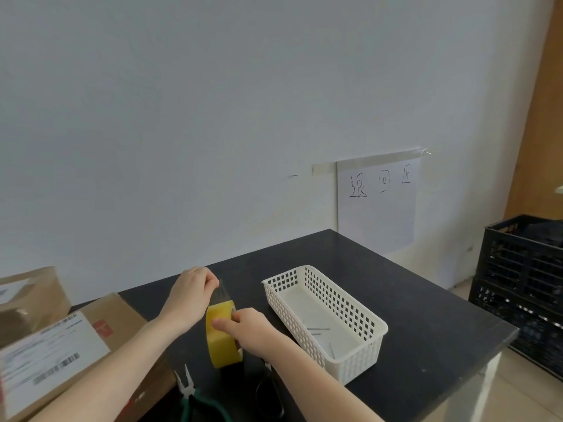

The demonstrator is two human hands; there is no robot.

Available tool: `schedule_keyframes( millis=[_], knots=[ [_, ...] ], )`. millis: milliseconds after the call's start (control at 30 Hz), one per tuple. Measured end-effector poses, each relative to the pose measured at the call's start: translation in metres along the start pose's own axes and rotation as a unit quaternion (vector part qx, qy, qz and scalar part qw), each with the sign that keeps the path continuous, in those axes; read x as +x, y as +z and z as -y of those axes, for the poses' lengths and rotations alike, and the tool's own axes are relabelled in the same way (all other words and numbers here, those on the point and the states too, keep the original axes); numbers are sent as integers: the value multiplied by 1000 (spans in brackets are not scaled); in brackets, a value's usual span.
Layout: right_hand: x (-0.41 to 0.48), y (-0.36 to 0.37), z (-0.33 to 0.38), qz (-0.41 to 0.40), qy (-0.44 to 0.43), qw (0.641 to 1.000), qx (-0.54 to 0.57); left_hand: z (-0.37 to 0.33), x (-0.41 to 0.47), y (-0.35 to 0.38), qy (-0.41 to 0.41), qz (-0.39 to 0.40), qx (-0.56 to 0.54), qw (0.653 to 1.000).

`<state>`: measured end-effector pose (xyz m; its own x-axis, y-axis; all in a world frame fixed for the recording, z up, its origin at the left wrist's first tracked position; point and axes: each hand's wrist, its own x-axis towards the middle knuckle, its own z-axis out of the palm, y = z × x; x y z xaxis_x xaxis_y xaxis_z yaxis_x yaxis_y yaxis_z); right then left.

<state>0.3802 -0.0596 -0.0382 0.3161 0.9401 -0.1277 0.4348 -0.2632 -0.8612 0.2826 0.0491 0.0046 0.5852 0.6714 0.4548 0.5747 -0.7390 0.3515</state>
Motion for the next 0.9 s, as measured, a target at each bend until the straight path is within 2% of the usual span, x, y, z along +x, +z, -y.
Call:
schedule_keyframes(
  millis=[167,367,467,700,900],
  knots=[
    [10,-2,2,-24,26,999,14,-3,11,-13,23,-38,-17,999],
    [13,1,1,-57,36,997,39,-2,12,-17,23,-21,-21,999],
    [12,0,-3,-38,38,997,49,-1,10,-18,25,-14,-22,999],
    [-1,-1,-16,70,28,990,119,-5,6,-23,50,-22,-9,998],
    [0,-1,-10,41,11,991,126,-15,0,-24,53,-45,-15,997]
  ],
)
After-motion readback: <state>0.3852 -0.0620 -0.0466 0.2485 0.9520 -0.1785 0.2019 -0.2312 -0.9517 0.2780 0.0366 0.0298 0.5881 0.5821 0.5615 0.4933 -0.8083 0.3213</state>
